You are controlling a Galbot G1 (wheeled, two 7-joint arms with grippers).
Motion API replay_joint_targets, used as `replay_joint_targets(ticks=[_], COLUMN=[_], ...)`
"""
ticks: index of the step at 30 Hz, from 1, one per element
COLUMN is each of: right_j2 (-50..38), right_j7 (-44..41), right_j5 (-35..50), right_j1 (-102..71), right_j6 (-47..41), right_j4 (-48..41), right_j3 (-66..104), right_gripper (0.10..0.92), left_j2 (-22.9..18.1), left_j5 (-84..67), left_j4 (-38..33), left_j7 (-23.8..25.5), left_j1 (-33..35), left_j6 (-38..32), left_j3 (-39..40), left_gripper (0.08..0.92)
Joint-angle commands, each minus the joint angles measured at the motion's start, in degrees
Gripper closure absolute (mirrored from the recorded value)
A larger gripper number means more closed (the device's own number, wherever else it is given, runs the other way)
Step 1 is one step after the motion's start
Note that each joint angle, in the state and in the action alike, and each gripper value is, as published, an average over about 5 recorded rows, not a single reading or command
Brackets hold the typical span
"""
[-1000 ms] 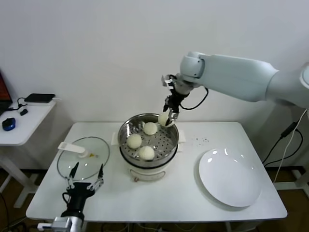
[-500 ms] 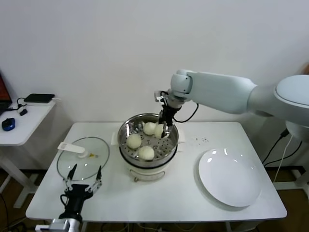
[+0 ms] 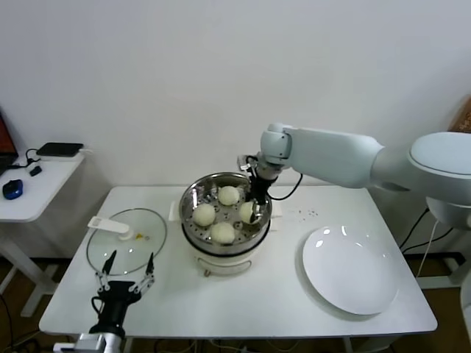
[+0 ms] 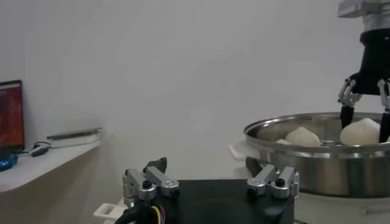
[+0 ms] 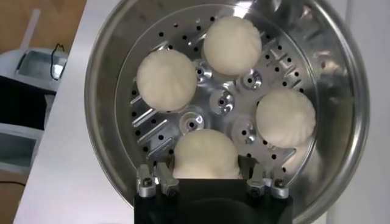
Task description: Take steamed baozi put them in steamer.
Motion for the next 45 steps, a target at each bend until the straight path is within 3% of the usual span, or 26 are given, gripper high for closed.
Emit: replay_joint_targets(ticks=[1,10,17,27,39,45], right_j2=[0.3,0.5,0.6,-2.1,-22.3,-33.6], right_j7=[0.1,0.1,-0.4,-1.5,8.9,15.3], right_j5=[-2.1,-2.8,-2.0,4.6,3.3,-0.2], right_j1=[-1.9,-2.4,-1.6,3.2,0.4,-10.4], right_j6=[0.1,0.4,0.5,0.3,1.0,2.1], right_j4=[-0.7,-1.4,-1.9,1.2,14.3,21.6], right_j3=[0.6,1.1,2.0,2.8,15.2,30.8], right_gripper=[0.338,0.332,0.212,0.202,0.203,0.203], left_j2=[-0.1,-0.3,-0.2,-0.2,-0.4,-1.0], left_j5=[0.0,0.1,0.1,0.3,1.4,1.9], left_j4=[0.1,0.2,0.3,0.0,-0.8,-1.6], left_j7=[0.0,0.0,0.0,0.0,0.0,-0.1], left_j1=[0.0,-0.2,-0.3,-0.3,-0.2,-0.2], left_j6=[0.0,0.1,0.2,0.2,0.6,0.9], left_j3=[0.0,0.3,0.3,0.4,1.5,1.9], left_gripper=[0.177,0.177,0.177,0.177,0.177,0.177])
